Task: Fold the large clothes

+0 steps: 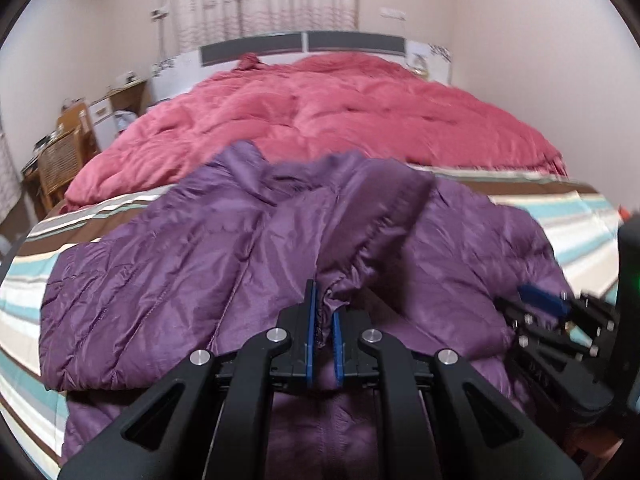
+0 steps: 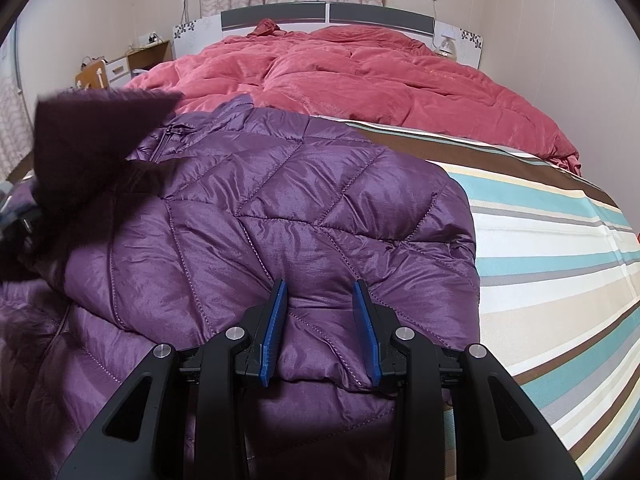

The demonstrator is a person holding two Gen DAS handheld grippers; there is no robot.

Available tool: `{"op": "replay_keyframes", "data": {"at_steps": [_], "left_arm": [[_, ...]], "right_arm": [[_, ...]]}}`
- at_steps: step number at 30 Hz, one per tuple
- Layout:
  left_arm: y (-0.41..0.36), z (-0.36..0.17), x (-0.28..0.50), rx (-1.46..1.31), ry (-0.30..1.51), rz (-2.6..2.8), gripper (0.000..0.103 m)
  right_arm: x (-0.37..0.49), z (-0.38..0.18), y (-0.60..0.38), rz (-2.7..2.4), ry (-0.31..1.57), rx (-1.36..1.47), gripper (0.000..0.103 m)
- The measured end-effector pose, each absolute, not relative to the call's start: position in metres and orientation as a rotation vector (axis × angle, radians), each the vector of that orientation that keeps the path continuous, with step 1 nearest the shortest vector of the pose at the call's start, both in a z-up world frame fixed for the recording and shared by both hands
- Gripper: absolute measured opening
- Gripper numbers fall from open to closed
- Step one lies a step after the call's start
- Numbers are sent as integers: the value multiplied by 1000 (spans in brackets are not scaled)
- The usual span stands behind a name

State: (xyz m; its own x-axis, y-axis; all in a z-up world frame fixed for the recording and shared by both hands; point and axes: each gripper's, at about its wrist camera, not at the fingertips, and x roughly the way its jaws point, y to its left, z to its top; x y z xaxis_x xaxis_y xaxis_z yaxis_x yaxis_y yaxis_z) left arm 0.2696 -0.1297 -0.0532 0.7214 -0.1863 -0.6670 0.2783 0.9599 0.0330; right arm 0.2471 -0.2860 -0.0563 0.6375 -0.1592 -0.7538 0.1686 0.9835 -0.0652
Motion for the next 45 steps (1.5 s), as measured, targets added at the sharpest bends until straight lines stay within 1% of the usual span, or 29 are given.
{"op": "replay_keyframes", "data": {"at_steps": [8,10,11,13,15,16,19,23,28,30,32,34,37,39,42,45], "left_arm": [[-145,-67,264,165,783,-303,6],[-144,-68,263,156,794,-311,9],[-143,-67,263,150,793,-322,12],[-138,-62,262,138,799,-356,24],[-130,-53,258,115,788,-402,57],[-127,-49,255,111,775,-413,62],[-111,-35,238,122,742,-445,61],[-68,-30,244,65,747,-360,61],[5,-34,267,-63,772,-170,59],[23,-39,274,-97,784,-124,57],[35,-45,281,-100,796,-87,56],[43,-51,288,-87,809,-54,54],[49,-60,300,-79,839,-52,54],[52,-67,306,-58,852,-40,55],[65,-77,311,-65,866,-27,55],[72,-86,315,-81,872,-56,55]], "right_arm": [[248,-57,-284,-187,858,12,34],[247,-57,-285,-187,858,12,34],[248,-57,-283,-187,858,11,34],[248,-57,-283,-187,858,11,34],[248,-57,-282,-186,858,14,34],[247,-57,-283,-187,858,13,34],[247,-57,-283,-186,854,15,34],[245,-50,-281,-167,835,20,34],[246,-13,-257,-101,746,5,34],[252,4,-242,-64,705,22,34],[269,12,-221,-4,704,35,34],[292,6,-199,45,755,17,34],[321,-9,-174,67,804,-20,34],[337,-28,-164,43,879,-62,34],[329,-47,-168,30,925,-41,34],[314,-54,-173,38,889,-43,34]]}}
